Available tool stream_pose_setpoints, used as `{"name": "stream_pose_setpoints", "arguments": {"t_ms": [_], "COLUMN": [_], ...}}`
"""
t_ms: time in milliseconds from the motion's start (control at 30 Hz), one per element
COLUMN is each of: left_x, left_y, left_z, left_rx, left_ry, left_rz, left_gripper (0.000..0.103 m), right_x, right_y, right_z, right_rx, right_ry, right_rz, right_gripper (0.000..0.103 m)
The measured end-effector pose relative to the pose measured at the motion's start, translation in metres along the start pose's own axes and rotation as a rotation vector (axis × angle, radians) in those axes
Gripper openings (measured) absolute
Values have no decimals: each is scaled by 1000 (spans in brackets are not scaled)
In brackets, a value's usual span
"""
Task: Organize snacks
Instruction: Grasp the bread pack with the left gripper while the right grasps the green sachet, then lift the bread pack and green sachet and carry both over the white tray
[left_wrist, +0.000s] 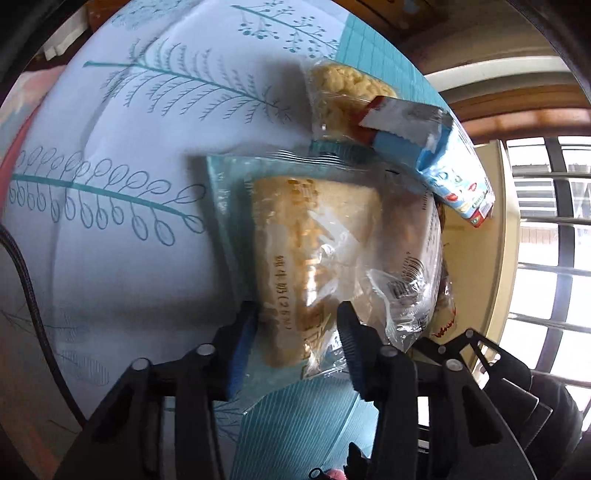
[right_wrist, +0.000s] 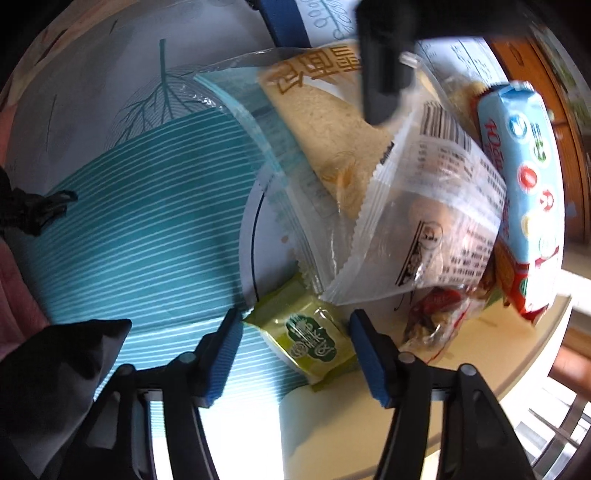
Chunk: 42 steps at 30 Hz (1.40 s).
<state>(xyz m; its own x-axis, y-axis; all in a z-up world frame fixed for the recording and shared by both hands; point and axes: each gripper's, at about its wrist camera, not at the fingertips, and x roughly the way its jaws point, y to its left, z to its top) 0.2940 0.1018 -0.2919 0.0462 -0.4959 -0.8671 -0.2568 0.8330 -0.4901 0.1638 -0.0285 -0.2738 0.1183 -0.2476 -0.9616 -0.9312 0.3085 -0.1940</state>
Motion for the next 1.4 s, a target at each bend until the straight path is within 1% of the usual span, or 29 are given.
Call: {"name": "stream_pose_setpoints", "arguments": {"t_ms": [33, 67, 133, 200, 300, 400, 633, 833, 900, 1000, 1133, 1333, 1367, 1400], "left_x": [0, -2, -1, -2, -5, -6, -20, -44, -52, -61, -75, -96, -99, -103], "left_y": [8, 12, 15, 17, 14, 9, 18, 26, 27, 23, 23, 20, 18, 15], "left_z": [3, 2, -1, -4, -8, -5, -10, -18, -21, -22, -28, -37, -38, -39], "left_rx": [-17, -33, -52, -56, -58, -59, -85, -87, -89, -72, -60, -29, -19, -11], "left_ry": [0, 1, -2, -8, -21, -23, -28, -64, -79, -103, -110, -125, -127, -133], "left_rz": [-17, -36, -56, -61, -65, -88, -122, -144, -166, -169, -185, -224, -230, -241], "left_gripper": [32, 28, 25, 20, 16, 13, 9, 6, 5, 4, 4, 3, 1, 1], "right_x": [-1, -2, -4, -3, -3, -1, -6, -19, -26, -39, -56, -79, -83, -94], "right_y": [-2, -1, -2, -4, -8, -10, -1, 1, 2, 0, -5, -9, -10, -7], "right_z": [2, 3, 6, 8, 10, 8, 6, 10, 12, 17, 17, 16, 16, 14], "right_rx": [14, 26, 57, 100, 158, 204, 305, 373, 394, 425, 470, 535, 544, 555], "right_ry": [4, 9, 19, 29, 40, 54, 58, 42, 32, 13, -19, -62, -70, -78], "right_rz": [-6, -14, -19, -18, -19, -4, 54, 76, 81, 85, 90, 90, 89, 89], "right_gripper": [50, 48, 47, 46, 45, 45, 44, 44, 44, 44, 44, 44, 44, 44]}}
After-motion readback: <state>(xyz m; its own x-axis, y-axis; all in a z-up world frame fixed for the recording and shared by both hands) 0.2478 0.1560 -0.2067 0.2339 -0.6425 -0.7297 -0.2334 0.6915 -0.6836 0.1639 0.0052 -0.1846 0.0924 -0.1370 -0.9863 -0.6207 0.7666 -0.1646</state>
